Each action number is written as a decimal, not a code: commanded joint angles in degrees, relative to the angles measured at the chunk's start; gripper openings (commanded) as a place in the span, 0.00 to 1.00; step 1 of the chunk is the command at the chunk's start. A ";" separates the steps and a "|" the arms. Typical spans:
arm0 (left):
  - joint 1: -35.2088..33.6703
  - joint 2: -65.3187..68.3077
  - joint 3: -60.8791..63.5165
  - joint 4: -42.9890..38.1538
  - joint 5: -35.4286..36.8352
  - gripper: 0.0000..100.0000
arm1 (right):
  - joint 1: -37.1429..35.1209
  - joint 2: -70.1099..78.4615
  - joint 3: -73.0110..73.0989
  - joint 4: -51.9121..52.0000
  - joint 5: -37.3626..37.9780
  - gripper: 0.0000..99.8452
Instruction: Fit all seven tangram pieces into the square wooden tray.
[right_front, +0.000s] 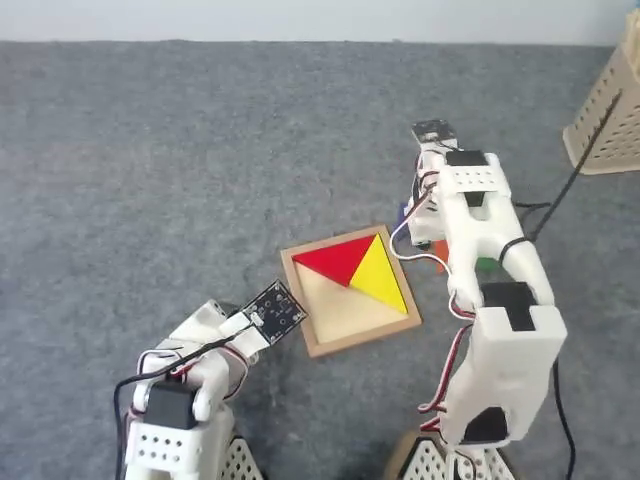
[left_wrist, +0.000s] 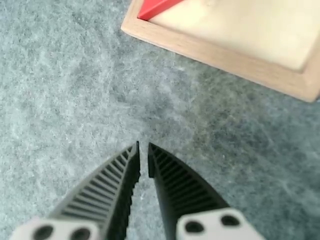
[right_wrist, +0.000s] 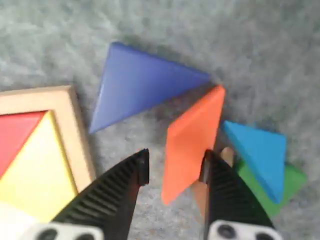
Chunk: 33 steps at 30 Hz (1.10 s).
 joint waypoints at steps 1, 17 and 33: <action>-0.18 -0.97 -0.57 0.26 -0.62 0.03 | 0.48 1.98 -0.97 0.04 1.05 0.17; -0.18 -0.97 -0.57 0.26 -0.62 0.03 | 0.48 -4.35 -1.76 3.56 0.44 0.01; -0.18 -0.97 -0.57 0.26 -0.62 0.03 | -28.18 -25.54 19.25 -5.93 6.95 0.01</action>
